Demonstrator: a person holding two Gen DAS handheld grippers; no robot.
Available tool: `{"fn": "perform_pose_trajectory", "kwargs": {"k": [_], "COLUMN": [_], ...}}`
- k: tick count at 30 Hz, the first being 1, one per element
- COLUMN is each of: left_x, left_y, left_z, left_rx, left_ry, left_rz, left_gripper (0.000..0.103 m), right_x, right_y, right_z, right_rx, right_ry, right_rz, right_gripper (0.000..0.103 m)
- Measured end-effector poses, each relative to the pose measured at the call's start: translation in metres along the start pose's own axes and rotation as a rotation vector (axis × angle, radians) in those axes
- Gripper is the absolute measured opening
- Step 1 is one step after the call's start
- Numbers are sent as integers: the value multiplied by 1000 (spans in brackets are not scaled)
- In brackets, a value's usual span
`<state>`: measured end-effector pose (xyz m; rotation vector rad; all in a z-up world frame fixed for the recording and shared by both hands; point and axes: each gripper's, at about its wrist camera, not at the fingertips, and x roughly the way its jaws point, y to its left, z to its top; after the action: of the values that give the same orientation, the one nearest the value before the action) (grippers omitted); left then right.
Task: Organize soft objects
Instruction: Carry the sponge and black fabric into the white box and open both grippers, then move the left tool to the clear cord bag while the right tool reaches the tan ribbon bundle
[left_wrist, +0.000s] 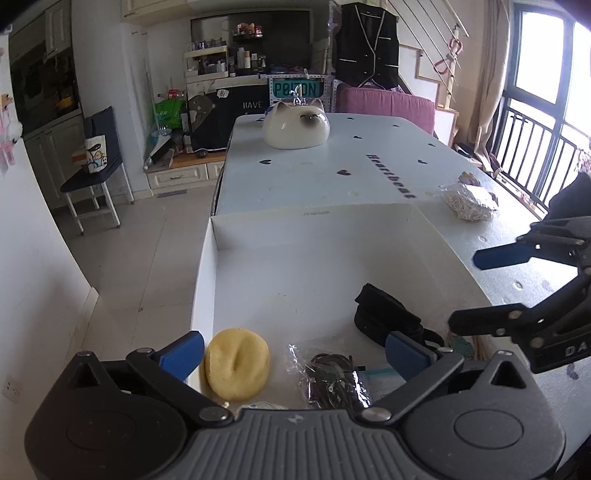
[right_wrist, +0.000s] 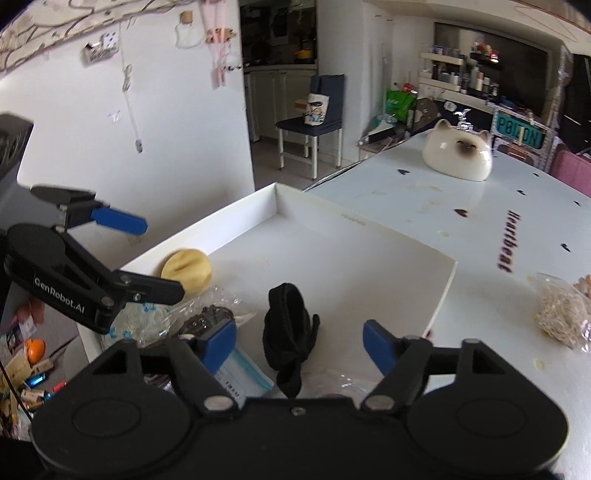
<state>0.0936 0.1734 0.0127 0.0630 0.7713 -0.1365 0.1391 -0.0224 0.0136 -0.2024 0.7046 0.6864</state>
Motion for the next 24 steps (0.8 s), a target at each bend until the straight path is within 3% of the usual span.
{"fn": "perform_pose_trajectory", "kwargs": {"k": [12, 24], "left_x": [-15, -30], "left_y": [-4, -28], "left_z": [0, 21], "left_rx": [-21, -38], "left_ry": [-23, -74], "left_rz": [17, 21], "left_gripper": [103, 103], "right_x": [-32, -65], "right_y": [-18, -53], "right_z": [-7, -16], "right_rx": [89, 177], "right_ry": [-65, -149], "right_rz": [-75, -126], "right_gripper": [103, 103]}}
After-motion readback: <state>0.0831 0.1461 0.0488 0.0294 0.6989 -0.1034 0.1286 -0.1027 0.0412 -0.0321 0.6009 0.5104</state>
